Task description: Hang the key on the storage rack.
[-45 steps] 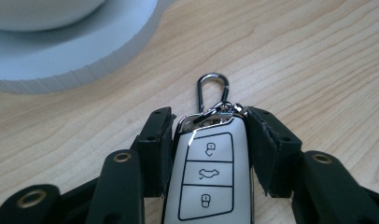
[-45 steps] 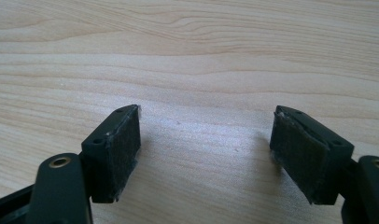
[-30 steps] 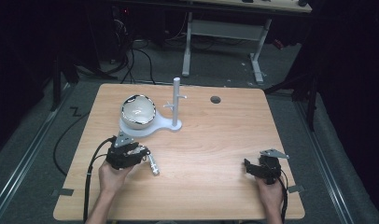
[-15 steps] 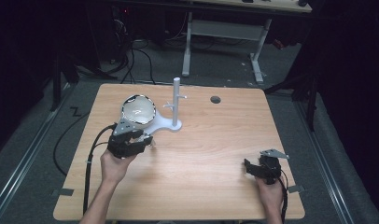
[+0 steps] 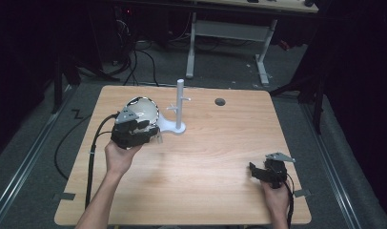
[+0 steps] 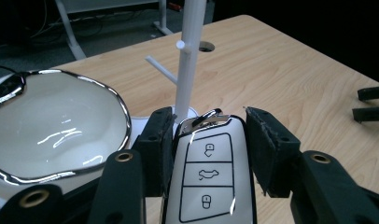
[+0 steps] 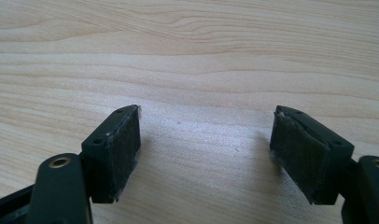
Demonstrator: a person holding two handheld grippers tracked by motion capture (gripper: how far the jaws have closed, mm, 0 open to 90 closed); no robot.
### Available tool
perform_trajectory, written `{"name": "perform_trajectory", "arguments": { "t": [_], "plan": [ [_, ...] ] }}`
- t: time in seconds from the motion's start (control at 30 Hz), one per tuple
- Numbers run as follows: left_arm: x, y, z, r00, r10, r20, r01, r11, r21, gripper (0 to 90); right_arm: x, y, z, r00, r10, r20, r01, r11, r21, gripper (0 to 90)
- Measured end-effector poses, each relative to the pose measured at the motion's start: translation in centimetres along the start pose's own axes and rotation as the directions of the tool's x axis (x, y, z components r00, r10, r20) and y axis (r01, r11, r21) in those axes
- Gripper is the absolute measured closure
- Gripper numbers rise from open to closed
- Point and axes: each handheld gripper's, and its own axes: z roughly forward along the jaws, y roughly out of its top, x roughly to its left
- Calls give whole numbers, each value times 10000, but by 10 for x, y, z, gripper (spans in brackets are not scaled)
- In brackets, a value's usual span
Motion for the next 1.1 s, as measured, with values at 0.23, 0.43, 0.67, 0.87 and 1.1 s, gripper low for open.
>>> {"name": "perform_trajectory", "arguments": {
  "t": [0.23, 0.43, 0.67, 0.87, 1.1],
  "plan": [
    [5, 15, 5, 10000, 18, -92, -18, 10000, -2, 532, 0, 0, 0, 10000, 1, -1, -1, 10000, 0, 245],
    [6, 26, 11, 9999, 57, -155, -57, 10000, -24, 533, 0, 0, 0, 10000, 2, -3, -2, 10000, 1, 246],
    [4, 39, 18, 9984, 343, -449, -349, 9993, -117, 533, 0, 0, 0, 10000, 0, -4, 0, 10000, -2, 245],
    [9, 48, 27, 9991, 139, -399, -143, 9998, -107, 533, 0, 0, 0, 10000, -6, -10, 6, 10000, 0, 244],
    [16, 54, 33, 9991, -221, -355, 215, 9996, -166, 534, 0, 0, 0, 10000, -12, -14, 12, 10000, 0, 244]
  ]
}}
